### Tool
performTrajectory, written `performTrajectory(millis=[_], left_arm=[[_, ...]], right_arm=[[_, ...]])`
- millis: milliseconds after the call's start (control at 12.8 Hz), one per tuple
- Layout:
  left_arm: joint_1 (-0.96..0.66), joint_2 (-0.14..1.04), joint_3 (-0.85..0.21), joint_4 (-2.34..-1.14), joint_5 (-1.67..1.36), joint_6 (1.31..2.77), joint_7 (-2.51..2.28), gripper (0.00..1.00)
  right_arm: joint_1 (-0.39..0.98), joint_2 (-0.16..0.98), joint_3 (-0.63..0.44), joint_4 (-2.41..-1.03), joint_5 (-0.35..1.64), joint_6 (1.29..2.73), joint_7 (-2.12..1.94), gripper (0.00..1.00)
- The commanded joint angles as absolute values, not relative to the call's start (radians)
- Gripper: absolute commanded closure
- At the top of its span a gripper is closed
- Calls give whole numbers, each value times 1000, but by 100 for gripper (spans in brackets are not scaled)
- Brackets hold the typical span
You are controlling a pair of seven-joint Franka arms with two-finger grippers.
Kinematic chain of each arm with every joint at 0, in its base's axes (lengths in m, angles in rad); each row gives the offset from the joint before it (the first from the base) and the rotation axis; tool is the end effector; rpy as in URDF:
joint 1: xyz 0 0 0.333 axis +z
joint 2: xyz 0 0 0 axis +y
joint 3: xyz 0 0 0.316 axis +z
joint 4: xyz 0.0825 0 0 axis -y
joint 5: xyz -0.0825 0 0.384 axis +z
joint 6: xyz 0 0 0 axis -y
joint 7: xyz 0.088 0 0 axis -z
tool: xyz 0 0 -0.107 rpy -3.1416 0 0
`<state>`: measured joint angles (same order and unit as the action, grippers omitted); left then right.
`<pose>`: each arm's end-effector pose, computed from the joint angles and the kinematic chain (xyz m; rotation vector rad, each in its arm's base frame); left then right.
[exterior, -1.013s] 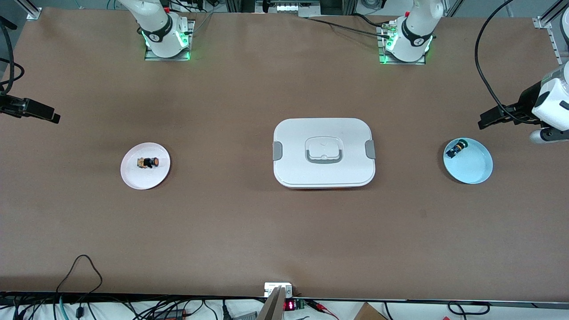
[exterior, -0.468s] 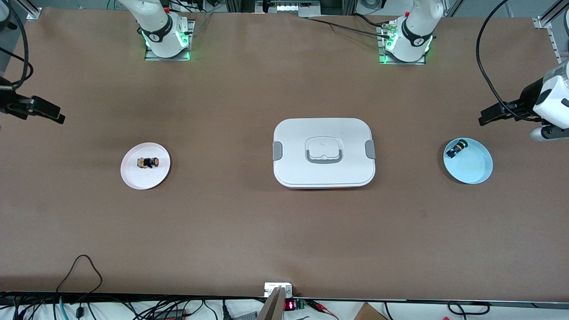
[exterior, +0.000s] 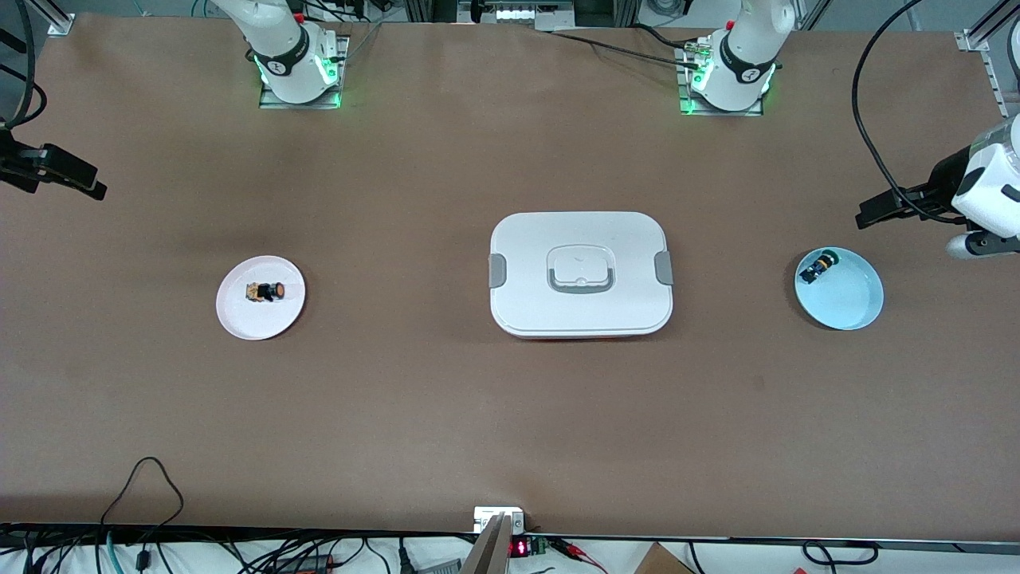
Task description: Transfer orange switch to right arm and place
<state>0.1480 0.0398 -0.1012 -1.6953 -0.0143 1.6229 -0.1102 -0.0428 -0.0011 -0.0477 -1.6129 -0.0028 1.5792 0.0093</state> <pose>0.5622 0.0258 0.5480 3.1122 0.2470 -0.1758 0.5514 -0.0503 0.6060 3.1358 -0.1565 -0.0513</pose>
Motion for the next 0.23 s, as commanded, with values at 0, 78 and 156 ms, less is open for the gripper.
performTrajectory(millis=[0,78,156], left_arm=[[143,48,-101,-1666,-35,1606,-107,0],[143,48,-101,-1666,-37,1606,-107,0],[143,49,-101,-1666,-37,1608,-107,0]], right_arm=[[-41,-12,-43,-1608,-14,1572,-8,0],[-41,-12,-43,-1608,-14,1572,-6,0],[-41,-12,-41,-1608,-14,1572,-8,0]])
